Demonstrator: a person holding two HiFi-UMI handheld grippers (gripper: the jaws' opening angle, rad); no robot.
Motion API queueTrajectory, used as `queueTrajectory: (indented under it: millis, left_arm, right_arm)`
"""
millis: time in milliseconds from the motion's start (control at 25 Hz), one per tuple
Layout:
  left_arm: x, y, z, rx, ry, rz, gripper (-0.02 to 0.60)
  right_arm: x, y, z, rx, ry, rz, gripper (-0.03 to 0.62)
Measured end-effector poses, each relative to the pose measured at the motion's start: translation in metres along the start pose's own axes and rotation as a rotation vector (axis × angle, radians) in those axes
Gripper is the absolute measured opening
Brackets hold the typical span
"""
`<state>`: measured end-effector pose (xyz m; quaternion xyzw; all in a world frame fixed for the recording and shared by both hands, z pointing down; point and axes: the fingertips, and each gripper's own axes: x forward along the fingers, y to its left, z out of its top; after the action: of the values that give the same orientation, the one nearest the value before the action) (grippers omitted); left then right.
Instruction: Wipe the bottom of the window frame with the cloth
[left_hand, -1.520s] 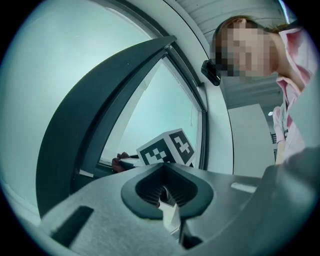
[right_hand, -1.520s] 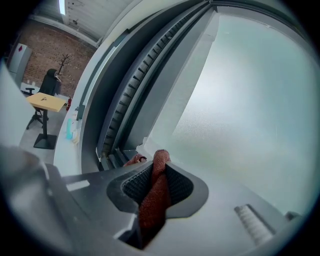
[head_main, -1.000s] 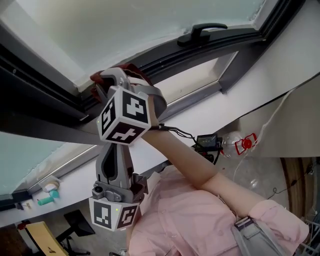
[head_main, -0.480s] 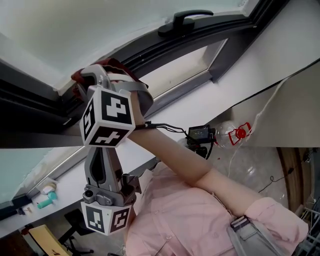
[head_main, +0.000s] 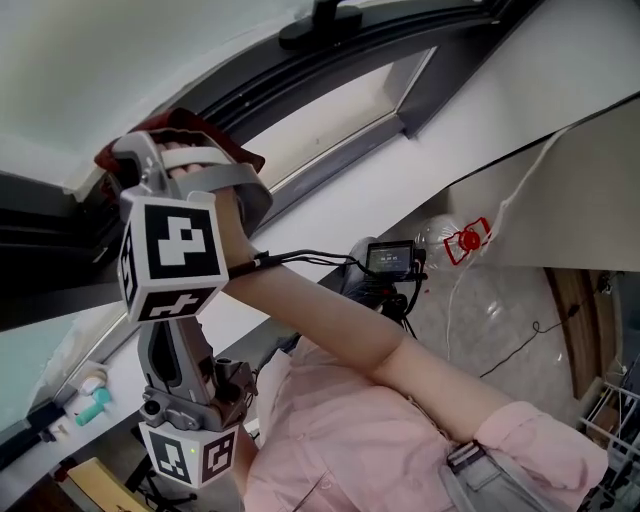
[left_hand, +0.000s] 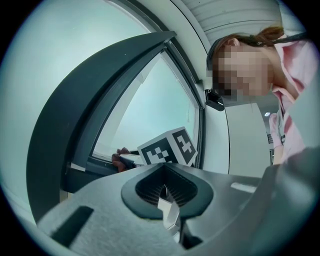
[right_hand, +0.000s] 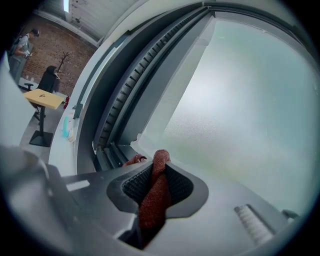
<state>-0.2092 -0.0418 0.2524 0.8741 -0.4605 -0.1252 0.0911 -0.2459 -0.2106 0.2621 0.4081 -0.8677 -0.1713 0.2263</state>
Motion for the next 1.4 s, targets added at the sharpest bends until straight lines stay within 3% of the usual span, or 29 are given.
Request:
queueTrajectory:
  millis: [440,1400]
  left_arm:
    - [0.009,-0.001,-0.005,-0.019,-0.011,-0.065,-0.003]
    - [0.007,-0.018,-0.007,-0.049,-0.017,-0.075,-0.003]
  right_arm:
    - [0.002,-0.004,-0.005,0.002,-0.007,0.013,0.072]
    - [-0.01,0.0,-0.009,0.0,-0.003,0.055,0.072]
